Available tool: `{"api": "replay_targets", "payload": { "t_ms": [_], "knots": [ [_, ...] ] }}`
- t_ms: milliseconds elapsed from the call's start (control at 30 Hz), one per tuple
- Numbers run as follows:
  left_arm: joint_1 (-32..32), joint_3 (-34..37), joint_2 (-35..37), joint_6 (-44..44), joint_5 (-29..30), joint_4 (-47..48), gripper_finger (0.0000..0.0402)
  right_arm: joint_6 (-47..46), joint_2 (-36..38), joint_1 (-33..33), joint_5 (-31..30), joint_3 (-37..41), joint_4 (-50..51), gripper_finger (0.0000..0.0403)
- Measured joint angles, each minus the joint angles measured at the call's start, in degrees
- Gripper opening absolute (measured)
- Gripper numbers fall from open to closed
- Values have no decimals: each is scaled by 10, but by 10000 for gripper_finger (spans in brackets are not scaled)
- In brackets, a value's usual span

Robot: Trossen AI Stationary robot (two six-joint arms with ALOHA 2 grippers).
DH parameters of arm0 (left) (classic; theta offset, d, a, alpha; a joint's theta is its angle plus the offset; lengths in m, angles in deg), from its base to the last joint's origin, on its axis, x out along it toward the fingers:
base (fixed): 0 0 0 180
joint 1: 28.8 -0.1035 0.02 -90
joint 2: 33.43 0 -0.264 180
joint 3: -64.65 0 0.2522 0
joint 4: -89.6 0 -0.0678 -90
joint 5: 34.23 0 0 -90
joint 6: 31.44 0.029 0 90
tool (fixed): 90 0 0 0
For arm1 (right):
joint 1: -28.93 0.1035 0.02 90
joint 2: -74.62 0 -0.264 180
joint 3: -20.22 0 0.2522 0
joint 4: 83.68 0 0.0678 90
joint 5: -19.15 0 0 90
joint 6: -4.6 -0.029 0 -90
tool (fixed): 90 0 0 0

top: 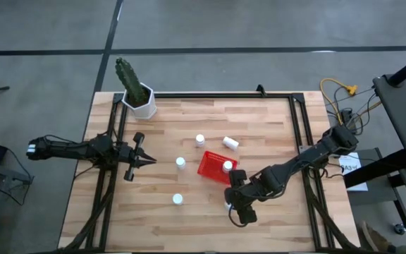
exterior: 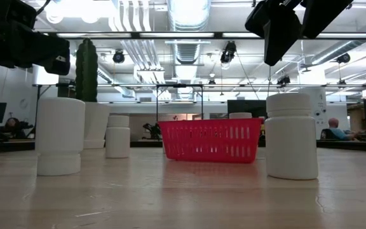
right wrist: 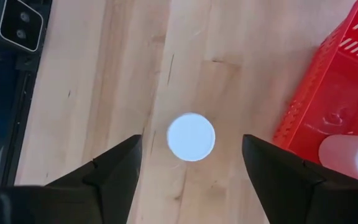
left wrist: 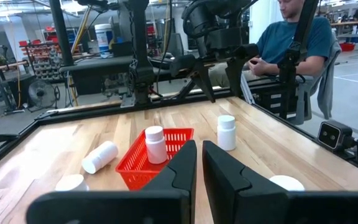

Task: Pick and place pill bottles into a basket
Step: Put the white pill bottle into the red bin

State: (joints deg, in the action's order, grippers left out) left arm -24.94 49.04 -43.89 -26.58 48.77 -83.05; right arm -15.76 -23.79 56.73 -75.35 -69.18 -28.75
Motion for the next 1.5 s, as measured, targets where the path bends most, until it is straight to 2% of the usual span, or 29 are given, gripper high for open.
{"api": "replay_targets", "payload": {
  "t_ms": [367, 633, 800, 1500],
  "knots": [
    [0, 0, 0, 0, 0, 0, 10, 8, 0, 0, 0, 1, -32, 269],
    [0, 0, 1, 0, 0, 0, 10, 2, 0, -1, -2, 1, -38, 310],
    [0, 0, 0, 0, 0, 0, 10, 21, -1, -1, -2, 2, -38, 321],
    [0, 0, 0, 0, 0, 0, 10, 88, -1, -14, -1, 11, -29, 291]
  ]
}}
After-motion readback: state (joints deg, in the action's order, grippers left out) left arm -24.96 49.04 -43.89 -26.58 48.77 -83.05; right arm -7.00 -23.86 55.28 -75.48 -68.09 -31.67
